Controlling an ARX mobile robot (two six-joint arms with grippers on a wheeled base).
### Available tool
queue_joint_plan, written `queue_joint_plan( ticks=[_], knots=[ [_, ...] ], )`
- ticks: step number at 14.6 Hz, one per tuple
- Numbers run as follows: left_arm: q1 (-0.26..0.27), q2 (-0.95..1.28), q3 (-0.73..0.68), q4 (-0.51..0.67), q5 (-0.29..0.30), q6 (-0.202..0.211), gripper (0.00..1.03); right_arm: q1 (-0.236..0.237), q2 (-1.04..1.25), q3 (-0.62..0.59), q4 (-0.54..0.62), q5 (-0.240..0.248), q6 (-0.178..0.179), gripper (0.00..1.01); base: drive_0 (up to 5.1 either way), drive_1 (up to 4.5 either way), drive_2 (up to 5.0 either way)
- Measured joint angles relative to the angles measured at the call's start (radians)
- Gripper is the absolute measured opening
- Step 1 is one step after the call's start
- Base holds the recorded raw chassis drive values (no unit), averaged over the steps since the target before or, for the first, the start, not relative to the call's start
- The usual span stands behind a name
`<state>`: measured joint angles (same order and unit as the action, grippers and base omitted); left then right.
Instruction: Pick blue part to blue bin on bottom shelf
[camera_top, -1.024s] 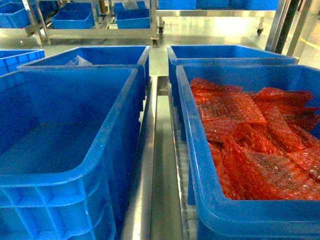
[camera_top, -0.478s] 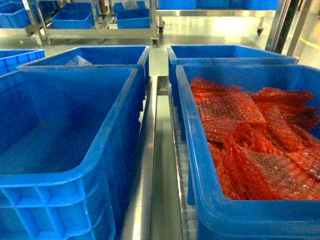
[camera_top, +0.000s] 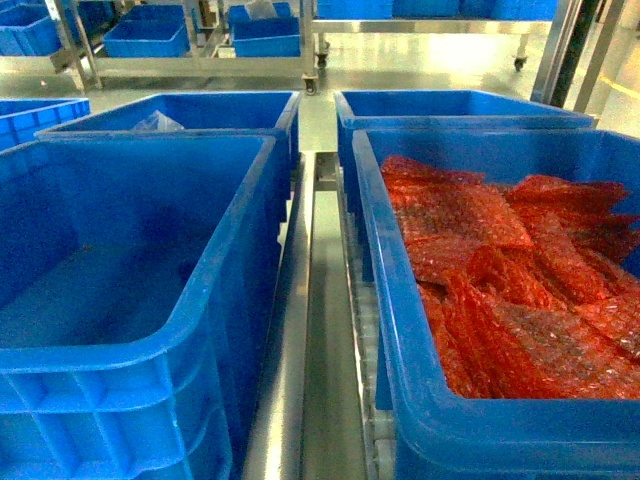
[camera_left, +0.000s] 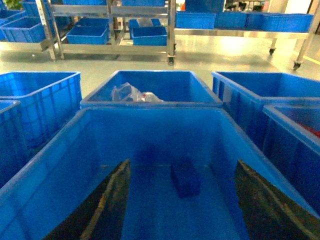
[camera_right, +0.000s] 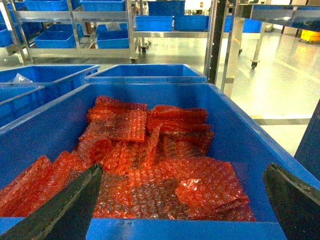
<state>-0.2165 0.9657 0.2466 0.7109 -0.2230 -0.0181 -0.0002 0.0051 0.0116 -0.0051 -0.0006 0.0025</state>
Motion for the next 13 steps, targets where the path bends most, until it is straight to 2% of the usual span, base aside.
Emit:
queue_joint_plan(
  ticks=[1, 2, 3, 4, 5, 6, 8, 9, 13],
  knots=[
    [0.065, -0.125, -0.089, -0.033, 0.069, 0.0, 0.22, 0.0, 0.0, 0.0, 0.0, 0.0, 0.0, 0.98, 0.0, 0.0, 0.0],
    [0.089, -0.175, -0.117, -0.059, 0.093, 0.0, 0.06, 0.0, 0.0, 0.0, 0.0, 0.0, 0.0, 0.98, 0.0, 0.0, 0.0],
    [0.105, -0.217, -0.14, -0.084, 0.109, 0.001, 0.02, 0.0, 0.0, 0.0, 0.0, 0.0, 0.0, 0.98, 0.0, 0.0, 0.0],
    [0.119, -0.262, -0.157, -0.108, 0.122, 0.001, 0.02, 0.0, 0.0, 0.0, 0.0, 0.0, 0.0, 0.98, 0.0, 0.0, 0.0],
    [0.15, -0.299, -0.169, -0.132, 0.168, 0.001, 0.02, 0.0, 0.0, 0.0, 0.0, 0.0, 0.0, 0.98, 0.0, 0.0, 0.0],
    [0.215, -0.347, -0.185, -0.166, 0.214, 0.001, 0.02, 0.0, 0.0, 0.0, 0.0, 0.001, 0.0, 0.98, 0.0, 0.0, 0.0],
    [0.214, -0.421, -0.201, -0.22, 0.224, 0.002, 0.02, 0.0, 0.0, 0.0, 0.0, 0.0, 0.0, 0.98, 0.0, 0.0, 0.0],
    [0.214, -0.433, -0.235, -0.174, 0.223, 0.002, 0.02, 0.0, 0.0, 0.0, 0.0, 0.0, 0.0, 0.98, 0.0, 0.0, 0.0],
    [0.214, -0.592, -0.235, -0.338, 0.223, 0.002, 0.02, 0.0, 0.0, 0.0, 0.0, 0.0, 0.0, 0.98, 0.0, 0.0, 0.0]
  ],
)
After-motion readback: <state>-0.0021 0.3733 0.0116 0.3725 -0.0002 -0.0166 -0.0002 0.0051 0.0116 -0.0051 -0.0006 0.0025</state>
